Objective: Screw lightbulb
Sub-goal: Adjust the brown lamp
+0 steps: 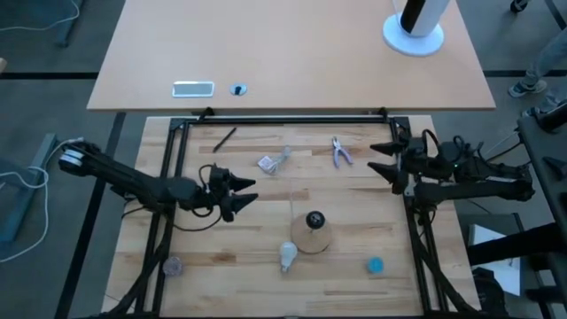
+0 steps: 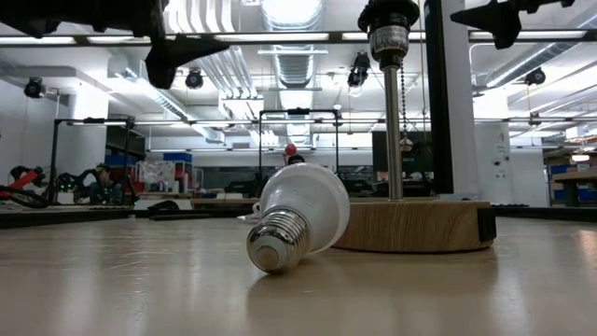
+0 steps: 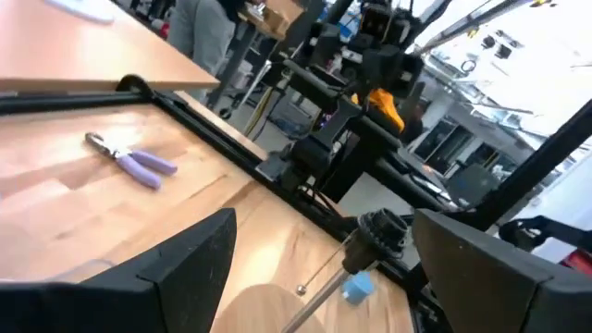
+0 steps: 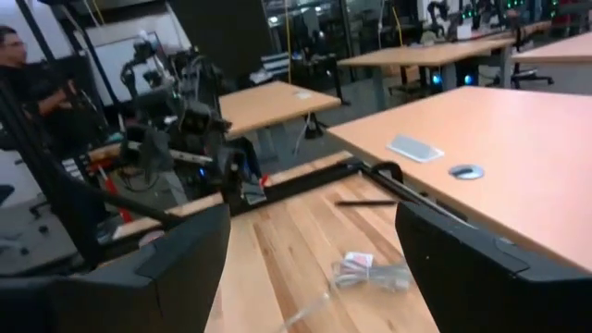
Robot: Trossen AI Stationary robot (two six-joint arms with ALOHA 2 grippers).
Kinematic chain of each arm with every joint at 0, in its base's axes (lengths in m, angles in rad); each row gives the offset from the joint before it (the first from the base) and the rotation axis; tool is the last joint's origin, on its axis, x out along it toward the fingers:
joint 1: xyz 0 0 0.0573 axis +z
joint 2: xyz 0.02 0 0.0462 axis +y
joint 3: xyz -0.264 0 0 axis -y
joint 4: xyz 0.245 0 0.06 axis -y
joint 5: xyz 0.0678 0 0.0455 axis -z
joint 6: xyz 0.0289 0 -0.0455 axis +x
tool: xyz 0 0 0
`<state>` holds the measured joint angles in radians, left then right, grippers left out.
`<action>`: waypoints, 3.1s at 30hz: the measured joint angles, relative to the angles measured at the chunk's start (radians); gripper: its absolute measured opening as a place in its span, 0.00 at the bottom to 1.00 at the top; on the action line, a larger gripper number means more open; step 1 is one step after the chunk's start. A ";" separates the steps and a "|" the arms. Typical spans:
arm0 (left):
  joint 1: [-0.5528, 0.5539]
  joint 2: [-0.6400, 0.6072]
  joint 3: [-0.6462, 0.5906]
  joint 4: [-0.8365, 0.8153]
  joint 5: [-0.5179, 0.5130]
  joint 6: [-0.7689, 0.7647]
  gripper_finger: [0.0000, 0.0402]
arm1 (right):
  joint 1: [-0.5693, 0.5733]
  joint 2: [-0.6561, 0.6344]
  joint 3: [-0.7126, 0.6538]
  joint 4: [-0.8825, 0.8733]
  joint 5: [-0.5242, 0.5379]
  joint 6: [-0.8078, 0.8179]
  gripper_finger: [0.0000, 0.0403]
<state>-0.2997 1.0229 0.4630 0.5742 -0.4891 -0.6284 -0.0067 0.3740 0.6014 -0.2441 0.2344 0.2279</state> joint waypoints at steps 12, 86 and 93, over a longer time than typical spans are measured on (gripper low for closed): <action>-0.020 0.233 0.081 0.112 0.001 0.004 0.79 | 0.000 0.026 0.000 0.003 -0.030 0.010 0.74; -0.465 0.867 0.539 0.096 -0.983 -0.047 0.79 | 0.383 0.830 -0.277 0.453 -0.232 0.128 0.00; -0.463 0.863 0.539 0.293 -0.753 0.117 0.79 | 0.384 0.817 -0.275 0.461 -0.204 0.110 0.00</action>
<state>-0.7624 1.8855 1.0019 0.8677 -1.2420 -0.5119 0.3775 1.1915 0.3264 0.2169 0.0307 0.3378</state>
